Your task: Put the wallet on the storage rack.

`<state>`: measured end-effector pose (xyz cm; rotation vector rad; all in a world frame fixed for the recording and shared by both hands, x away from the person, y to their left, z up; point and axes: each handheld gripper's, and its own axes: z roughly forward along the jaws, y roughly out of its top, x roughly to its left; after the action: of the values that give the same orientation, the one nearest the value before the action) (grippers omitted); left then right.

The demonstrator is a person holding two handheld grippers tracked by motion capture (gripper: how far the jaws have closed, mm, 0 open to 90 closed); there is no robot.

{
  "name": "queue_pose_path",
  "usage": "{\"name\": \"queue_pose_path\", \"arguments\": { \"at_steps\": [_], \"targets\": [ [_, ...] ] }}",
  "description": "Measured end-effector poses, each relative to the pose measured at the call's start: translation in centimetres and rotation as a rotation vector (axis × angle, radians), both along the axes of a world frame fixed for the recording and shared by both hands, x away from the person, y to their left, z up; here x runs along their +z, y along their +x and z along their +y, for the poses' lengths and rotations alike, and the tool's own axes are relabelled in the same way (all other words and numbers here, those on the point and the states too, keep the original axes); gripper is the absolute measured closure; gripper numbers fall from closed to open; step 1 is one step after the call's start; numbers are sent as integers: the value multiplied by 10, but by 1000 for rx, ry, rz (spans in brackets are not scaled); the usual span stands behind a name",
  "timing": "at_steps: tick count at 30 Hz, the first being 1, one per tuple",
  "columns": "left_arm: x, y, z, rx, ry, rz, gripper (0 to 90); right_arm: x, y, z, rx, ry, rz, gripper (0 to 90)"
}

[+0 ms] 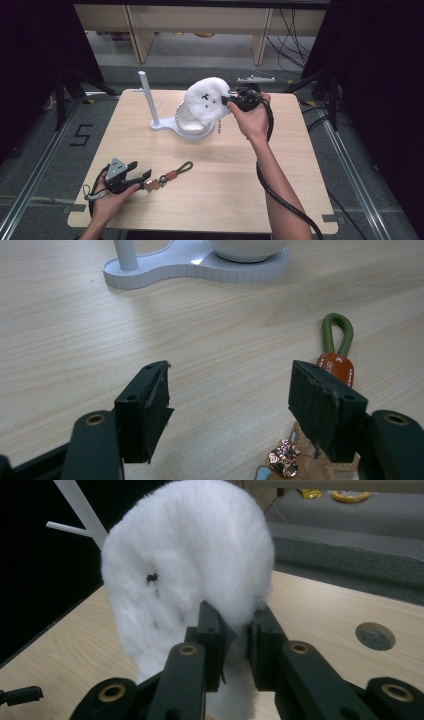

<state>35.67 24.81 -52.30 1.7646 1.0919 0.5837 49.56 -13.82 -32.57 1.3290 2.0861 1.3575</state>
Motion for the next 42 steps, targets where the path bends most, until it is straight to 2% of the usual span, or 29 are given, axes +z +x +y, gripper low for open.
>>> {"name": "queue_pose_path", "arguments": {
  "at_steps": [1, 11, 14, 20, 23, 25, 42],
  "targets": [
    [0, 0, 0, 0, 0, 0, 321, 0, 2, 0, 13, -11, -16, 795],
    [0, 0, 0, -2, 1, 0, 322, 1, 13, 9, 13, 3, -13, 795],
    [0, 0, 0, -2, 2, 0, 322, 1, 15, 12, 3, 7, 1, 795],
    [0, 0, 0, -3, 1, 0, 322, 3, 23, 18, 15, 7, -9, 795],
    [0, 0, 0, -3, 0, 0, 322, 4, 25, 21, 6, 15, 1, 794],
    [0, 0, 0, -6, -7, -4, 322, 5, 29, 23, 15, 8, -11, 795],
    [0, 0, 0, -5, -6, -3, 322, 1, 46, 38, -6, 39, -14, 794]
  ]
}}
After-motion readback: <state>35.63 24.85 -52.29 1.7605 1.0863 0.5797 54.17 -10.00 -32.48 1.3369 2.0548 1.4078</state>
